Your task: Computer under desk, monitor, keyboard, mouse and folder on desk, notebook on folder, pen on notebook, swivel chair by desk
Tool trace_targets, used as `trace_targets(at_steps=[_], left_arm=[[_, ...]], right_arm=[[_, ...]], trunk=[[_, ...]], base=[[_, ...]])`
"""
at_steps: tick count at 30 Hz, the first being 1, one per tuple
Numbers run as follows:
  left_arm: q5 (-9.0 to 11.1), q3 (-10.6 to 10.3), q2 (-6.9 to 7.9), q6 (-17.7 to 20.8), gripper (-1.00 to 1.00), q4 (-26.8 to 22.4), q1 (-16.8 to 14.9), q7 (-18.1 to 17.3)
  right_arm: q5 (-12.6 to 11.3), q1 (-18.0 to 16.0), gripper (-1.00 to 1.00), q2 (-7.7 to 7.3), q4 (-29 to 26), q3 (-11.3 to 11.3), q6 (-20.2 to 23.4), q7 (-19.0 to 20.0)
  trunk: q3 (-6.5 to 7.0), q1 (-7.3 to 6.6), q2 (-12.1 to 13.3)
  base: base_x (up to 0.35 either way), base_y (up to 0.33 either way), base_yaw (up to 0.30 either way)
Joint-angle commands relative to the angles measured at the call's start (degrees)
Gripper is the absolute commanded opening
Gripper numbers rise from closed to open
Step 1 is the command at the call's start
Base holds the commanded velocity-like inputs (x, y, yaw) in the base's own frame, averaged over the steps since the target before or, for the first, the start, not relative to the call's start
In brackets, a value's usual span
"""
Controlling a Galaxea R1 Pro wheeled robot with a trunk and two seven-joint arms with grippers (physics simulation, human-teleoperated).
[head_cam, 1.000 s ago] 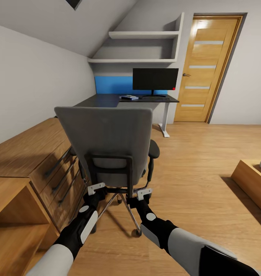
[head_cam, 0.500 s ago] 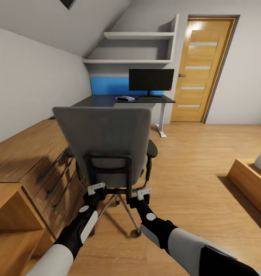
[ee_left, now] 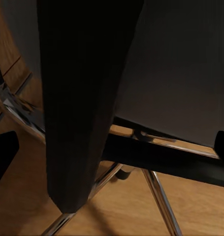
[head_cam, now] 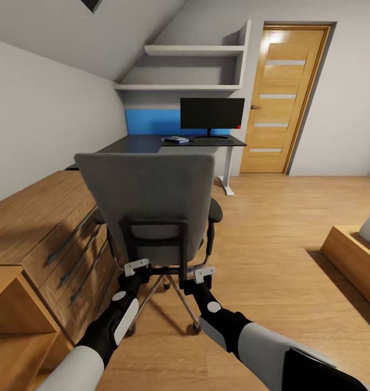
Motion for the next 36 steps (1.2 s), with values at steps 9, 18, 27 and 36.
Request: trace_targets(at_steps=[9,18,27,36], left_arm=[[0.49,-0.28,0.05,0.06,1.00,-0.08,-0.02,0.37],[0.49,-0.28,0.05,0.06,1.00,-0.08,-0.04,0.33],[0.49,-0.28,0.05,0.06,1.00,-0.11,-0.03,0.28],[0.49,-0.30,0.05,0.04,1.00,-0.14,-0.04,0.28]], right_arm=[[-0.39,-0.06,1.00,0.00,-0.01,0.46,-0.21,-0.32],[-0.39,-0.06,1.00,0.00,0.05,0.46,-0.20,-0.22],[-0.31,-0.06,1.00,0.00,0.03,0.46,-0.22,-0.16],[-0.30,-0.06,1.00,0.00,-0.06,0.46,-0.20,-0.16]], trunk=[[-0.05,-0.01,-0.02],[-0.05,-0.01,-0.02],[-0.05,-0.01,-0.02],[-0.05,-0.01,-0.02]], base=[[0.116,-0.058,0.000],[0.172,-0.128,0.000],[0.175,-0.034,0.000],[0.112,-0.001,0.000]])
